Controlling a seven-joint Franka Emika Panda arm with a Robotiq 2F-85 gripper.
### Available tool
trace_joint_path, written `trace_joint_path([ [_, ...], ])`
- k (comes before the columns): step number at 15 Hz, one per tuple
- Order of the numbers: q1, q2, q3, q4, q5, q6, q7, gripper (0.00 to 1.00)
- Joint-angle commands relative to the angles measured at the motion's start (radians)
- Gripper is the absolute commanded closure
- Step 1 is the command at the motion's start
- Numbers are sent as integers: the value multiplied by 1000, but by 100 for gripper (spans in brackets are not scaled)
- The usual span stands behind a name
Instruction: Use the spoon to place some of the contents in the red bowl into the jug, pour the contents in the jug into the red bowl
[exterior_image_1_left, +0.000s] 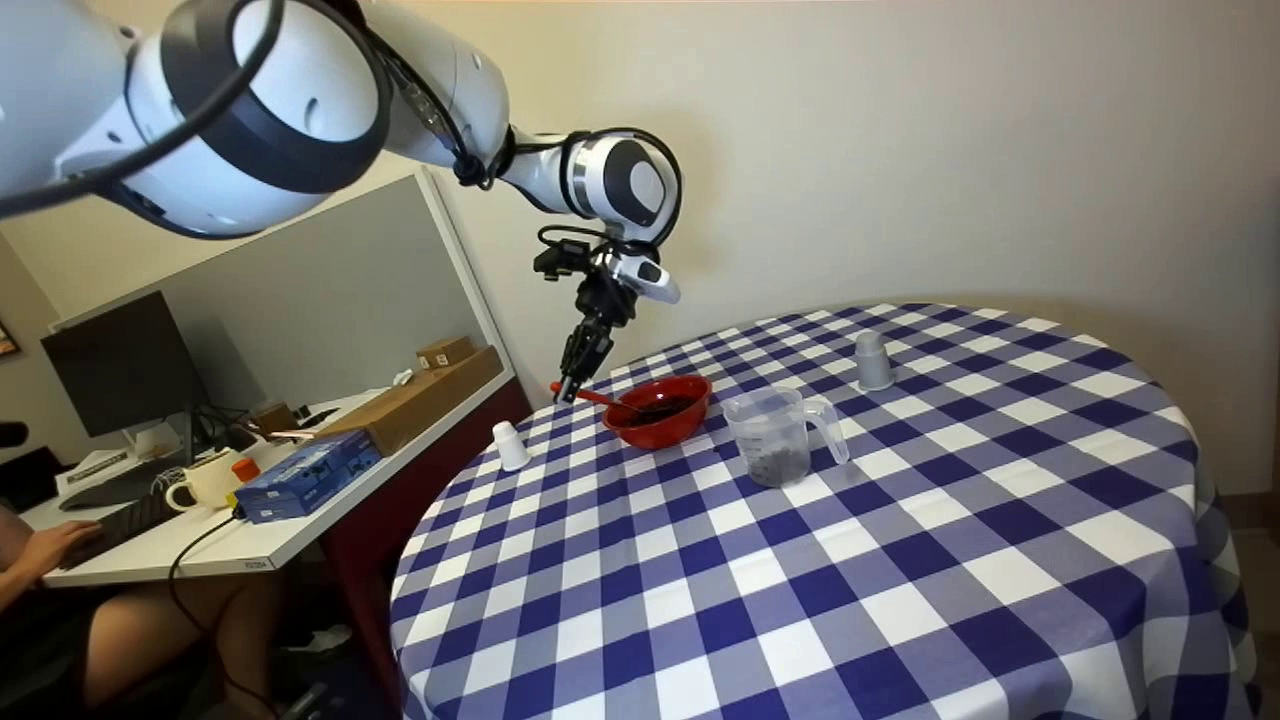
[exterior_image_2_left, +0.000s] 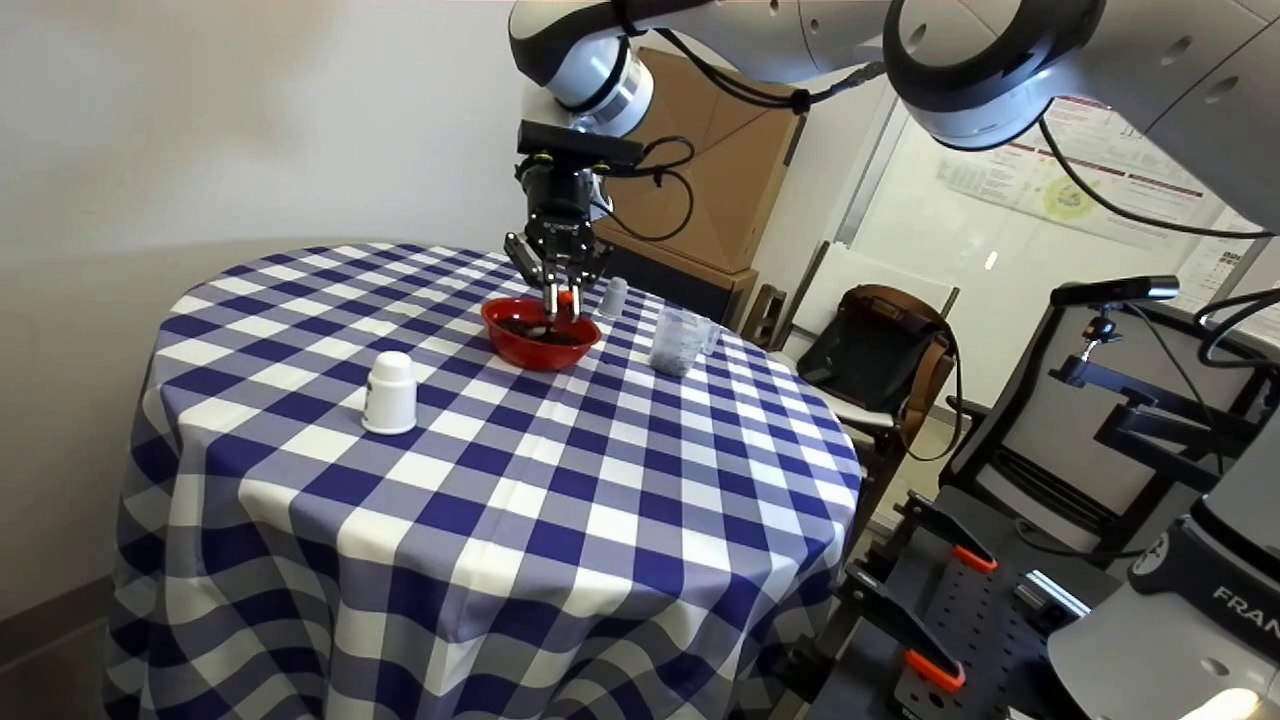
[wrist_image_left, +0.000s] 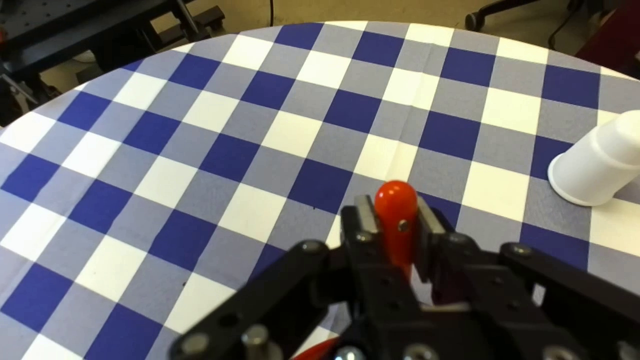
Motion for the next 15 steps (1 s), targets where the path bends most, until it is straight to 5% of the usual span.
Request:
trace_joint_path([
  [1,-22,82,10,128,25,-68,5,91],
  [3,-28,102,12,154,24,-79,6,91],
  [4,-31,110,13,168,22,-83,7,55],
  [6,-33,121,13,186,19,-86,7,49],
  [12,-35,115,19,200,14,-64,5,5],
  [15,-26,77,-5,196,-42,-53,-55,0],
])
